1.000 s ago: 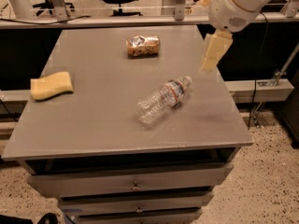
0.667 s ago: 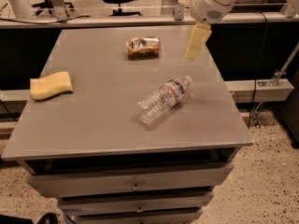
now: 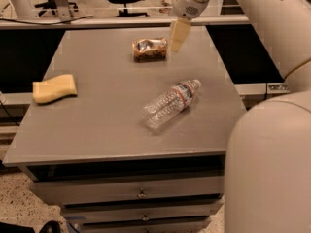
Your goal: Place orange can upright
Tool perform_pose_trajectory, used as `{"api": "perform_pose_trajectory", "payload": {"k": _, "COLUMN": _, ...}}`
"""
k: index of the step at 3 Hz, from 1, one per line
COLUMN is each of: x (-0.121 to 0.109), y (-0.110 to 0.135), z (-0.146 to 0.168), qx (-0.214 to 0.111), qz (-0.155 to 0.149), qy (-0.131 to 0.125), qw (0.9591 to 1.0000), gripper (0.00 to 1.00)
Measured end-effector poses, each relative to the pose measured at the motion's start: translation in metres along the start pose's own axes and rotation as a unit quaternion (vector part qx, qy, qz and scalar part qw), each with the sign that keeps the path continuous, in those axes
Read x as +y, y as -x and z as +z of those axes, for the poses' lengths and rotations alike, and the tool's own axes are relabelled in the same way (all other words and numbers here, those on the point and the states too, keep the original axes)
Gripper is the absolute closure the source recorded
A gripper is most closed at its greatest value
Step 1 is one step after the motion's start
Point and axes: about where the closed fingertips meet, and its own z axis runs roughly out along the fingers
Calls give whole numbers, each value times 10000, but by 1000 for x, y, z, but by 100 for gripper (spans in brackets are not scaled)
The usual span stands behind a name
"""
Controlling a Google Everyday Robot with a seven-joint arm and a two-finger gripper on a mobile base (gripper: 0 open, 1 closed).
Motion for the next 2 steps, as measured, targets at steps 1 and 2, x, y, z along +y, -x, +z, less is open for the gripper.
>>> {"api": "perform_pose_trajectory", "payload": {"k": 1, "x": -17, "y": 7, "z": 36, "qx": 25, "qz": 85, "qy": 137, "qw": 9999, "gripper": 0}}
{"api": "perform_pose_trajectory", "payload": {"k": 2, "x": -26, "y": 13, "z": 67, "qx": 77, "qz": 162, "qy": 270, "qw": 9995, "gripper": 0}}
